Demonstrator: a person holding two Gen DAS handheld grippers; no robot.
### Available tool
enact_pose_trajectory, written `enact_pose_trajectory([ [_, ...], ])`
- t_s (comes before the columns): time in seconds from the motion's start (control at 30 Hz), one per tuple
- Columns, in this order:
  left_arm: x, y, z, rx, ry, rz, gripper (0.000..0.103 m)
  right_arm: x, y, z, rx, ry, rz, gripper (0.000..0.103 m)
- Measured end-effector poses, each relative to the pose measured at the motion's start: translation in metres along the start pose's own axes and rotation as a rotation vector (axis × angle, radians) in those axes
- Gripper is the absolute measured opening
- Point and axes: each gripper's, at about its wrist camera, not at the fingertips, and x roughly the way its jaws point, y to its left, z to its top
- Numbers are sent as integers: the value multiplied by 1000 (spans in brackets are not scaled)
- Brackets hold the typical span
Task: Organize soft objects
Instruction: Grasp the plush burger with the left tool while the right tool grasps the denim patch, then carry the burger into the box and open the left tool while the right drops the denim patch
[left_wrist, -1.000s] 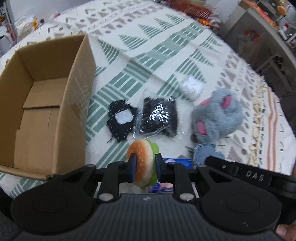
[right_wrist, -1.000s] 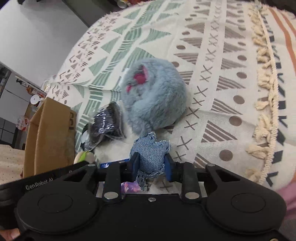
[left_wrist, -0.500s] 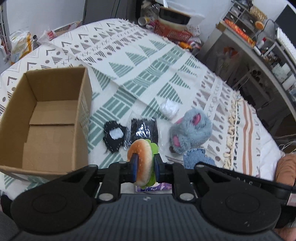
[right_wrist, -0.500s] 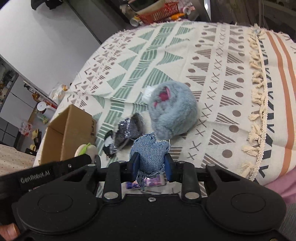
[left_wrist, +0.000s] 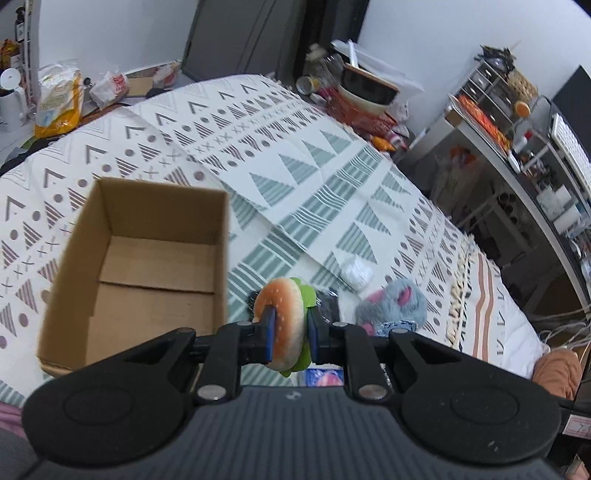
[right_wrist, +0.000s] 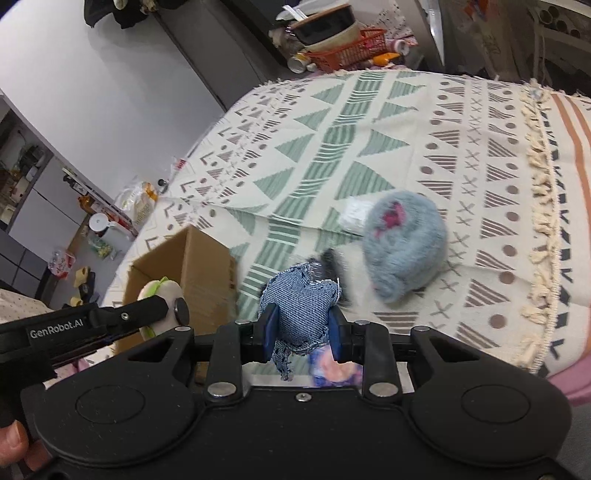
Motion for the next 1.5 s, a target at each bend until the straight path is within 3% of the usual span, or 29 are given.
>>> enact_pose_trajectory([
  [0.47, -7, 70, 36, -92, -39, 30, 17, 35, 70, 18, -34, -9, 68, 28],
  [1.03, 29, 136, 72, -208, 12, 100, 18, 92, 140, 42, -102, 71, 102, 28],
  [1.3, 39, 146, 82, -190, 54, 152, 21, 114, 158, 45, -115, 117, 109, 29],
  [1.5, 36, 152, 85, -229, 70, 160, 39, 122, 163, 43, -109, 131, 125, 41],
])
